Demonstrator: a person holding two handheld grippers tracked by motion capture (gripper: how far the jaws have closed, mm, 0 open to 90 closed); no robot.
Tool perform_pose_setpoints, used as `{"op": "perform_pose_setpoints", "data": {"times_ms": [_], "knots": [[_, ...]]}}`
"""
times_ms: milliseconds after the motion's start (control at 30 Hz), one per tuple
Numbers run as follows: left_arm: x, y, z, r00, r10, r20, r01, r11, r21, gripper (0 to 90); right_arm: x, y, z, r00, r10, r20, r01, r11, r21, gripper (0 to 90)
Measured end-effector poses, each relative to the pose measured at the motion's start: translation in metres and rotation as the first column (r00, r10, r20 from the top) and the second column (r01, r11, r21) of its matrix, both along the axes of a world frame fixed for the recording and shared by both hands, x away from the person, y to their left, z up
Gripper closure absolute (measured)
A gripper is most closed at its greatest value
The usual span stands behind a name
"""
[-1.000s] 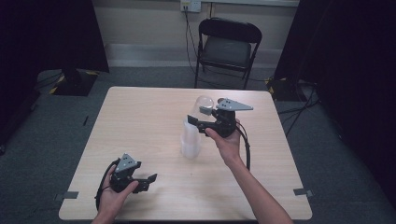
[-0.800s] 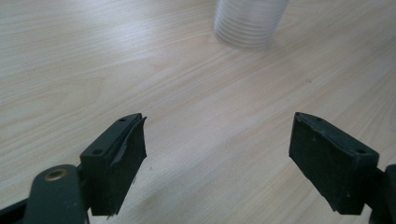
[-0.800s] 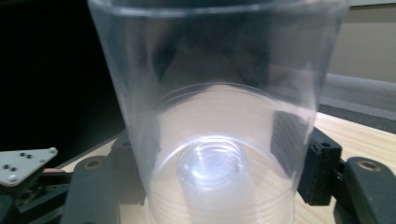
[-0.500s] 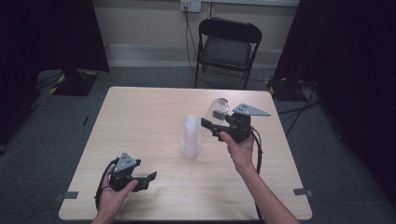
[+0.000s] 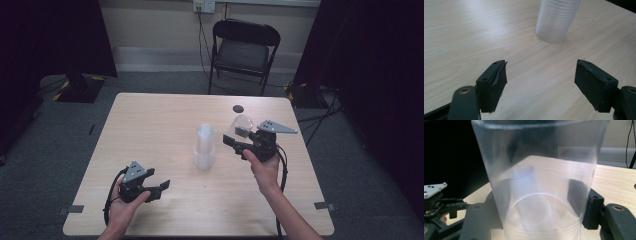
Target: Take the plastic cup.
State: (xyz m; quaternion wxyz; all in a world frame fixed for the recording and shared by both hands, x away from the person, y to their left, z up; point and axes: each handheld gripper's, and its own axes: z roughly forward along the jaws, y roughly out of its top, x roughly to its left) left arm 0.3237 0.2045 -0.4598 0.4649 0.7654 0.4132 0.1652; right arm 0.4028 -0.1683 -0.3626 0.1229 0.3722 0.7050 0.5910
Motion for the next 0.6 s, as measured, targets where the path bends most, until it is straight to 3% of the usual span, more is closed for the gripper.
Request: {"op": "perform_pose_setpoints", "data": {"times_ms": [333,600], "knots": [[0.000,-0.009,0.009,0.9999,-0.011,0.007,0.011,0.9998,0.015,27.2,-0.011,-0.007,-0.013,0.9983,0.021,-0.054,-0.019,0.9994,0.028,36.0],[0.006,-0.032,0.025,0.9966,-0.063,0.052,0.061,0.9974,0.038,25.0,-0.018,-0.016,-0.018,0.9948,0.030,-0.097,-0.022,0.9968,0.076,36.2]]}}
